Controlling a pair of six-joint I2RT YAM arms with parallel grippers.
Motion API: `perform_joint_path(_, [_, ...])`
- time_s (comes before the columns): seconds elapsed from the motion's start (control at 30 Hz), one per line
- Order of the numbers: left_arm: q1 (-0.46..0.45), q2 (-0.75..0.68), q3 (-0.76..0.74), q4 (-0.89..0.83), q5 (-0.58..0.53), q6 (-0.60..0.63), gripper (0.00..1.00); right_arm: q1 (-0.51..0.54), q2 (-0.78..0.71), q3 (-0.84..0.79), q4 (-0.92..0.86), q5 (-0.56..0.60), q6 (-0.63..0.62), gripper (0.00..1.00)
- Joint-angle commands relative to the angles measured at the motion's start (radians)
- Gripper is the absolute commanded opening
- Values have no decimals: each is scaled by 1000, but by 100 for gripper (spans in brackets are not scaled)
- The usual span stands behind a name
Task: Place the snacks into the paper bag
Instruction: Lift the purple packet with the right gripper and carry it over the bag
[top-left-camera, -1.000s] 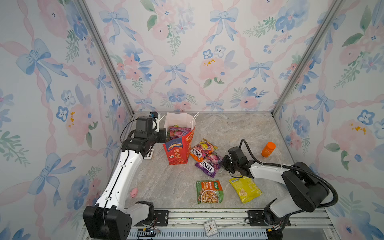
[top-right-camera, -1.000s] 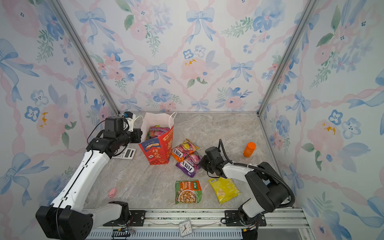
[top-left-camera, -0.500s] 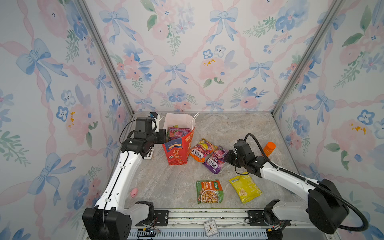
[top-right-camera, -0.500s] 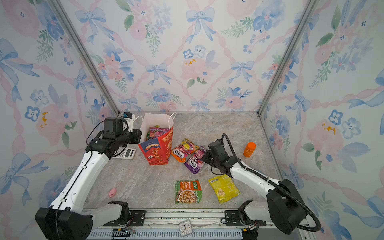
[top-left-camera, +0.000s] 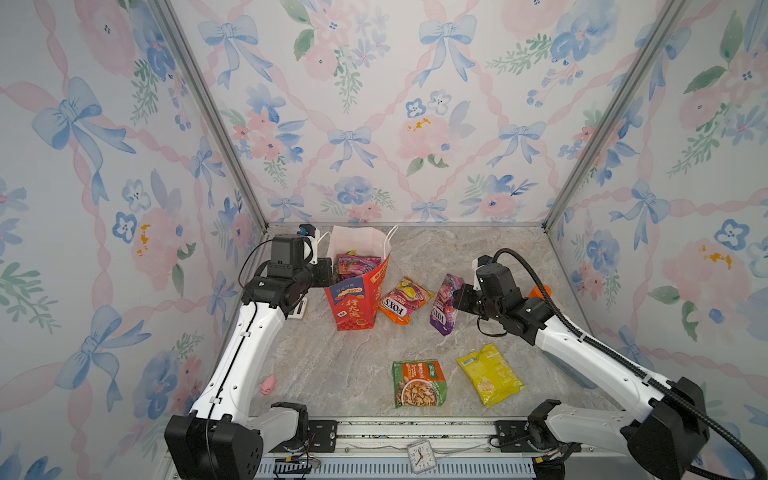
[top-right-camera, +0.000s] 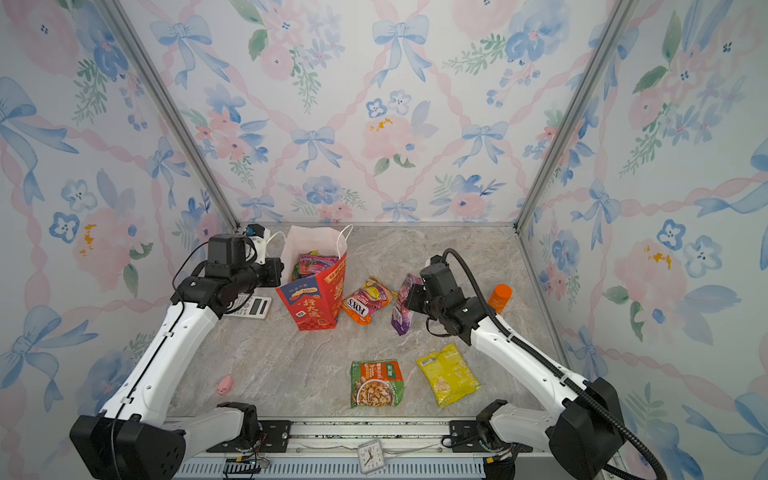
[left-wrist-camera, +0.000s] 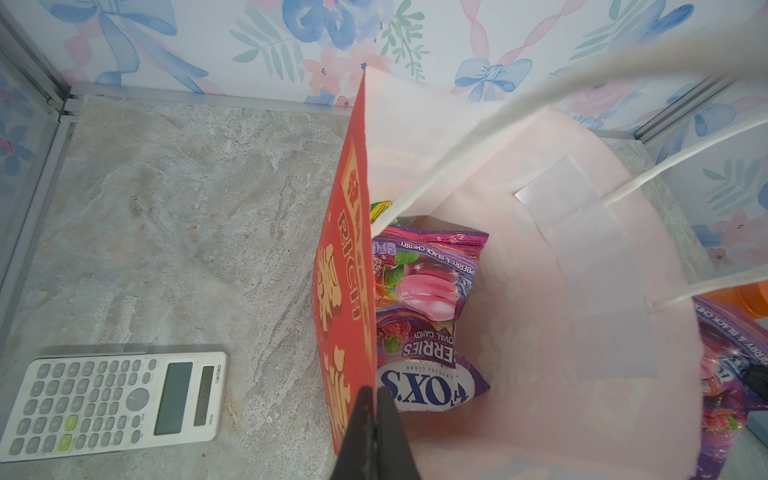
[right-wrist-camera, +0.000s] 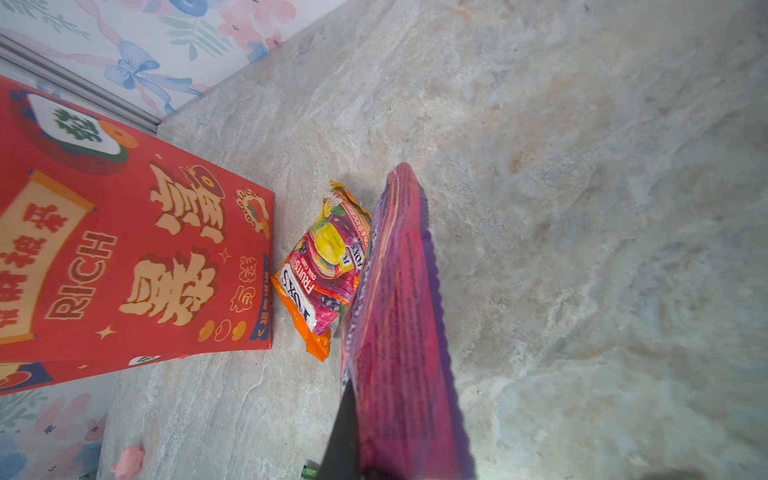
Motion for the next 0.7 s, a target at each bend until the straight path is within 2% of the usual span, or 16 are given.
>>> perform_joint_path(0.0, [9,-8,0,-4,11,-3,0,10,-8,108,-32,7,-83,0])
perform_joint_path(0.3, [9,0,10,-4,12,-7,0,33,66,394,-45,-36,-226,0])
perform_joint_path(0.67, [9,13,28,-4,21,-17,0,164,203,731,-37,-115,-333,0])
